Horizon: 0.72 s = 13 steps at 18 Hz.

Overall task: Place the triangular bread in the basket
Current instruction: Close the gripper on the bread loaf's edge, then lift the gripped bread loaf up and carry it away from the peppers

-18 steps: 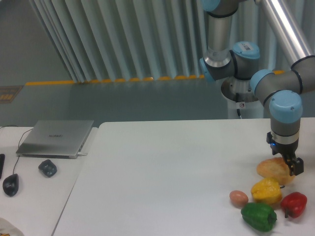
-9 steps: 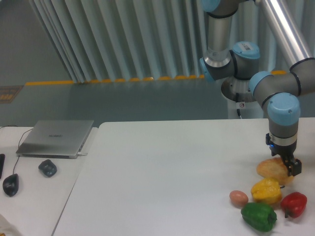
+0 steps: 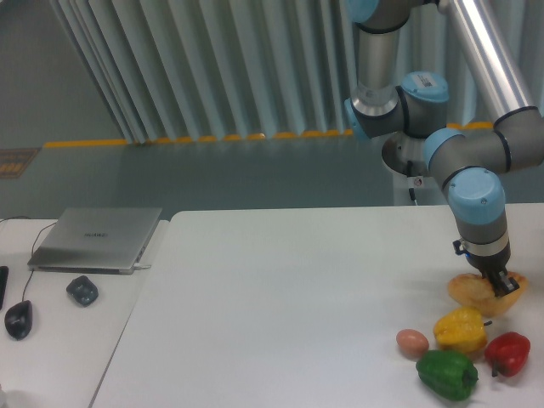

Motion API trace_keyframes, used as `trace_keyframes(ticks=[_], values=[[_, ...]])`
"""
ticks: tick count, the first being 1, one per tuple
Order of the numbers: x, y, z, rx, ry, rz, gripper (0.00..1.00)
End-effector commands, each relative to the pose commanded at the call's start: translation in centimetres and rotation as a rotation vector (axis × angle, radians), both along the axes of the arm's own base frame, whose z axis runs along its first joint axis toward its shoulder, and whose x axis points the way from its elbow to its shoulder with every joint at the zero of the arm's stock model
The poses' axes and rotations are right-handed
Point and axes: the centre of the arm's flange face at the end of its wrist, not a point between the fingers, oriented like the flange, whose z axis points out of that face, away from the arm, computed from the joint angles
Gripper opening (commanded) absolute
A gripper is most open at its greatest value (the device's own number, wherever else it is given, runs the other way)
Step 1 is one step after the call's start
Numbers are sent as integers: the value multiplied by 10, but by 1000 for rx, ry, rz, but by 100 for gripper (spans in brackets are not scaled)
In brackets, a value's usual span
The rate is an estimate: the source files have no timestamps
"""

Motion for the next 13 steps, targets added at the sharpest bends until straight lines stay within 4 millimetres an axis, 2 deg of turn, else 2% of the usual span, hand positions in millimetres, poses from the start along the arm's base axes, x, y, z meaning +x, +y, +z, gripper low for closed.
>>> trace_keyframes(ticks=[4, 10, 13], values=[[-6, 0, 24, 42, 11, 0, 23], [-37, -1, 93, 173, 2, 15, 23], [-55, -17, 107, 205, -6, -39, 23]])
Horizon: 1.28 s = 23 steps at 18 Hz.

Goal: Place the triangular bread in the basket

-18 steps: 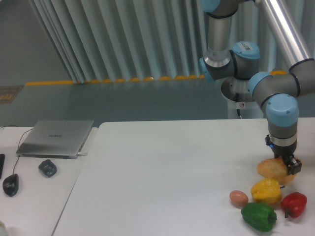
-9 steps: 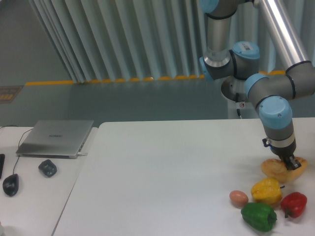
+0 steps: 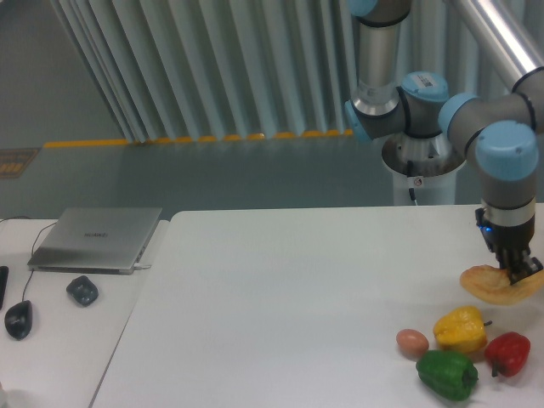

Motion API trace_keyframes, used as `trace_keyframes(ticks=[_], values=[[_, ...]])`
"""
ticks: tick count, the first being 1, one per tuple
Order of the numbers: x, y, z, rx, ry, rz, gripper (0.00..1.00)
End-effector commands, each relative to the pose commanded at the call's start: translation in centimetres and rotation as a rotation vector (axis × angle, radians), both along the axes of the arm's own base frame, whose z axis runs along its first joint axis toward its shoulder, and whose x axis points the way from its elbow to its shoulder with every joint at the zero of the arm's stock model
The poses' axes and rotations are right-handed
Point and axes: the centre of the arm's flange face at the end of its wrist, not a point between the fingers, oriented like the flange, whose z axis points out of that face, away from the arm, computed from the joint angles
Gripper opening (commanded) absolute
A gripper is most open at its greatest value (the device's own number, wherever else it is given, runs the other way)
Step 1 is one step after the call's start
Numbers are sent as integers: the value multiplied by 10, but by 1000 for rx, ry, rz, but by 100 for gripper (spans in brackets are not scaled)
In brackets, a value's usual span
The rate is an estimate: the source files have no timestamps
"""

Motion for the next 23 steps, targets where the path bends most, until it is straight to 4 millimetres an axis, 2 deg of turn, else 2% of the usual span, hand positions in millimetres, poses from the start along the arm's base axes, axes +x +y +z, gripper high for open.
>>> trace_keyframes(ticks=[2, 4, 7, 10, 15, 18, 20, 21, 22, 23], values=[[-13, -9, 6, 1, 15, -64, 23], [-34, -25, 18, 0, 33, -132, 23], [-55, -44, 19, -4, 52, -162, 23], [-70, -46, 12, -17, 95, -239, 23], [-114, -93, 5, -18, 118, -203, 23], [-135, -114, 0, -12, 138, -163, 23], [-142, -120, -1, -15, 143, -178, 23], [-149, -133, -1, -24, 141, -197, 25], [-156, -147, -5, -36, 134, -233, 41], [-161, -153, -7, -42, 131, -256, 41]])
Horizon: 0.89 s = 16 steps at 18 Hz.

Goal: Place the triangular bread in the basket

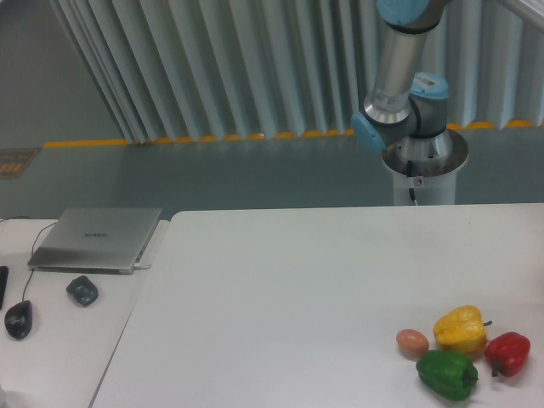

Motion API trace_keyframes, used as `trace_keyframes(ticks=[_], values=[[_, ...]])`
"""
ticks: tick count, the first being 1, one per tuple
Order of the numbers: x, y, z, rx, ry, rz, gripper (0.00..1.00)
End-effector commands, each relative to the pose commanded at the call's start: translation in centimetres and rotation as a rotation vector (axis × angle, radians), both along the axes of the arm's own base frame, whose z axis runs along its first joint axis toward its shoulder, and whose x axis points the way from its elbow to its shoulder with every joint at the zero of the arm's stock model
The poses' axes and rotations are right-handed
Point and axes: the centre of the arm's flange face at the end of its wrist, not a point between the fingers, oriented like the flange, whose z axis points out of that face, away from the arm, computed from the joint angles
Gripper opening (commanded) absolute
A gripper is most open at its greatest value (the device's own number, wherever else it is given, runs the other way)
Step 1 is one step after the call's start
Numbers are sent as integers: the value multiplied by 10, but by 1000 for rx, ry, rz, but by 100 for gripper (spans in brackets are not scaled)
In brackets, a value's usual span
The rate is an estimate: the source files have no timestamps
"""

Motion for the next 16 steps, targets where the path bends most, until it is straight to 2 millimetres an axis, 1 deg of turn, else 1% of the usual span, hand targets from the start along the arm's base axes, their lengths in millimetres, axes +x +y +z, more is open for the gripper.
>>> trace_keyframes(ticks=[1, 2, 3, 4, 5, 6, 11, 13, 16], values=[[-6, -10, -2, -2, 9, -6, 42], [-9, -16, -3, -1, 9, 0, 48], [-10, -15, -4, -1, 11, 5, 54], [-9, -13, -6, 2, 14, 9, 73], [-12, -13, -8, 5, 28, 6, 90], [-13, -13, -6, 8, 41, 11, 100], [-16, -14, -2, 11, 50, 1, 100], [-13, -9, 1, 28, 51, 0, 100], [-9, -2, 5, 99, 37, 5, 100]])
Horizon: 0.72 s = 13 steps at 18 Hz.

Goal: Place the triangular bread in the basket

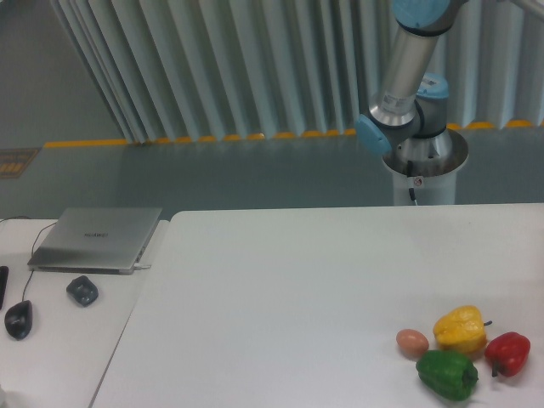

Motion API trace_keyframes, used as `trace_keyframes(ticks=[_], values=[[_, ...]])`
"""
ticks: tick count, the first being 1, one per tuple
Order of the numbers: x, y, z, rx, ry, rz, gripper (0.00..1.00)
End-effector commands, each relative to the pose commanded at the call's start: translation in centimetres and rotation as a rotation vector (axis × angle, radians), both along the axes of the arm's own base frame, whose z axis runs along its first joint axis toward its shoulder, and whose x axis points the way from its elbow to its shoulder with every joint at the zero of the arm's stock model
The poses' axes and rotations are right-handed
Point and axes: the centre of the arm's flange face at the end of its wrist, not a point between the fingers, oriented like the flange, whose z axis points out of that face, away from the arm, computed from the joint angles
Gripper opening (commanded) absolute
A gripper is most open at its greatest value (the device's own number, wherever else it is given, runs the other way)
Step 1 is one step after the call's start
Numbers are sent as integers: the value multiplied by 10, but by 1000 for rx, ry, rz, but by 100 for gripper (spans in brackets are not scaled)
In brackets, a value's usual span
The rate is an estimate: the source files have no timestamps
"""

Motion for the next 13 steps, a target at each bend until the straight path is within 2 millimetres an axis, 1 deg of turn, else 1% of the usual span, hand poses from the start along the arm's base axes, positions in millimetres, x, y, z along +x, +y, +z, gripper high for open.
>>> trace_keyframes(ticks=[1, 3, 5, 7, 8, 10, 12, 13], values=[[0, -1, 2, 22, -9, -2, 100], [5, 5, 6, 26, -11, -9, 100], [13, 16, 8, 23, -8, -25, 100], [17, 23, 12, 35, -5, 6, 100], [23, 33, 14, 46, -9, 21, 100], [47, 59, 18, 38, -48, -11, 100], [64, 76, 22, 49, -51, 2, 100], [70, 84, 21, 54, -60, 20, 100]])
